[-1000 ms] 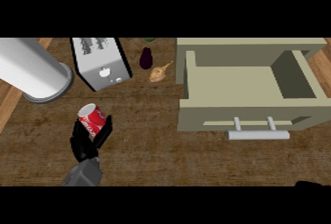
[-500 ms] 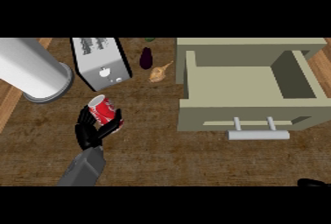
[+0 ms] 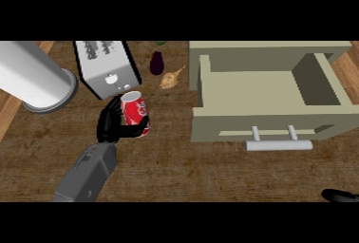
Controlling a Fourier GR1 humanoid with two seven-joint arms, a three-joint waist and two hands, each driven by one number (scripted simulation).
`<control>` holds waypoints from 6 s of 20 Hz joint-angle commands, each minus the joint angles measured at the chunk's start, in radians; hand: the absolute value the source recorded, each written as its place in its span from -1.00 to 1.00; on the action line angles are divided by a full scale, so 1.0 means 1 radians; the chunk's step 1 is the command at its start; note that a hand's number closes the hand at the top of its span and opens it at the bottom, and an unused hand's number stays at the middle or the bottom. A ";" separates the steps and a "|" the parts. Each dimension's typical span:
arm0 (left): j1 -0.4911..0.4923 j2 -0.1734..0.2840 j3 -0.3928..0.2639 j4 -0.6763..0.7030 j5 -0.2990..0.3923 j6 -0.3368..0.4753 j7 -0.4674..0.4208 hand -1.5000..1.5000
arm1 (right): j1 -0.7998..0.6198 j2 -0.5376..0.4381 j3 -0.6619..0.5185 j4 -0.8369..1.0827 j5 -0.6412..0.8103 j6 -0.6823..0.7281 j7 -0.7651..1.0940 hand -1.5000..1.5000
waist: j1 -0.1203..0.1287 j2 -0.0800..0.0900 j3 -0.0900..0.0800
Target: Pick up the can, place it into the drawer and close the drawer
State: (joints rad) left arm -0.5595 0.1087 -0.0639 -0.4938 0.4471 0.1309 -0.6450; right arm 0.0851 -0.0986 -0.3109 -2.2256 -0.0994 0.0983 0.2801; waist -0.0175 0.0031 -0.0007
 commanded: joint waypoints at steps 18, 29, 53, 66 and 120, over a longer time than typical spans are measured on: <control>-0.281 -0.073 -0.133 -0.480 -0.134 0.187 0.596 1.00 | -0.036 -0.047 -0.056 -0.069 -0.030 -0.020 0.104 -1.00 | 0.017 -0.009 0.001; -0.630 -0.100 -0.088 -0.362 -0.213 0.259 0.812 1.00 | -0.026 -0.005 -0.004 -0.080 0.025 -0.033 0.078 -1.00 | 0.000 -0.002 0.001; -0.987 -0.109 -0.212 0.117 -0.030 0.379 0.703 1.00 | -0.120 -0.051 -0.008 -0.022 -0.008 -0.020 0.094 -1.00 | -0.071 0.019 0.003; -1.064 -0.109 -0.267 0.193 0.051 0.529 0.707 -1.00 | -0.127 -0.094 0.046 -0.047 0.077 0.019 0.061 -1.00 | -0.105 0.027 0.005; -0.916 0.071 -0.235 -0.021 0.071 0.427 0.788 -1.00 | -1.085 -0.074 0.277 1.702 1.180 -0.764 -0.330 -1.00 | 0.106 0.012 0.002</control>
State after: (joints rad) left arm -1.5175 0.1643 -0.2920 -0.4733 0.5278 0.5604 0.1373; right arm -0.9172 -0.1796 -0.0081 -0.6314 1.0607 -0.5895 -0.0501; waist 0.0745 0.0103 0.0008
